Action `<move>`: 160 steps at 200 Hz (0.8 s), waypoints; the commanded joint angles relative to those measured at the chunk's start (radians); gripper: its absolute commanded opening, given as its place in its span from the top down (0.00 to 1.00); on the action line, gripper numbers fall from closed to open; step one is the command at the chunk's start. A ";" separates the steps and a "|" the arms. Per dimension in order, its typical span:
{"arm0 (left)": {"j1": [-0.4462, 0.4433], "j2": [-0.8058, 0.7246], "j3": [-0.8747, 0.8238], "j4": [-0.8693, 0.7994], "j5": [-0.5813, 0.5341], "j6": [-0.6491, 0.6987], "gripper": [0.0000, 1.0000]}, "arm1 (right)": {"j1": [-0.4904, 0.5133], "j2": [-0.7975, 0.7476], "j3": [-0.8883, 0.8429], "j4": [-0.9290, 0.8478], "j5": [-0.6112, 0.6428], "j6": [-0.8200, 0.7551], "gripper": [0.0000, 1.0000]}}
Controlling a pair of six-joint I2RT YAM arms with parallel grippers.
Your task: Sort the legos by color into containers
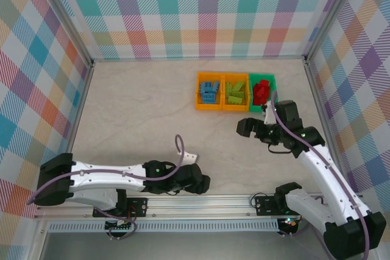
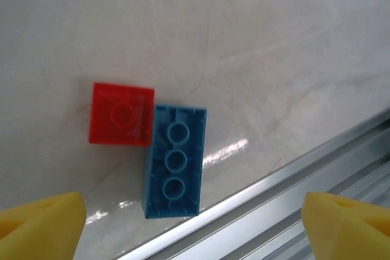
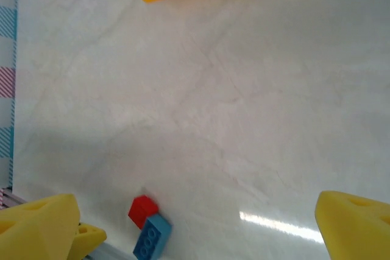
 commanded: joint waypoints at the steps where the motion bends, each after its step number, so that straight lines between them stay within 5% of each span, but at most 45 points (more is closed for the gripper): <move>1: -0.020 0.075 0.038 -0.009 0.019 0.046 0.08 | 0.005 -0.048 -0.037 -0.050 0.005 0.016 0.00; 50: -0.026 0.267 0.117 -0.037 -0.099 0.132 0.12 | 0.005 0.022 -0.037 -0.002 -0.011 0.010 0.00; 83: -0.027 0.294 0.117 -0.027 -0.107 0.128 0.39 | 0.004 0.021 -0.042 -0.002 0.008 0.003 0.00; 160: -0.027 0.334 0.092 -0.011 -0.050 0.111 0.69 | 0.004 0.023 -0.047 0.007 -0.006 0.013 0.00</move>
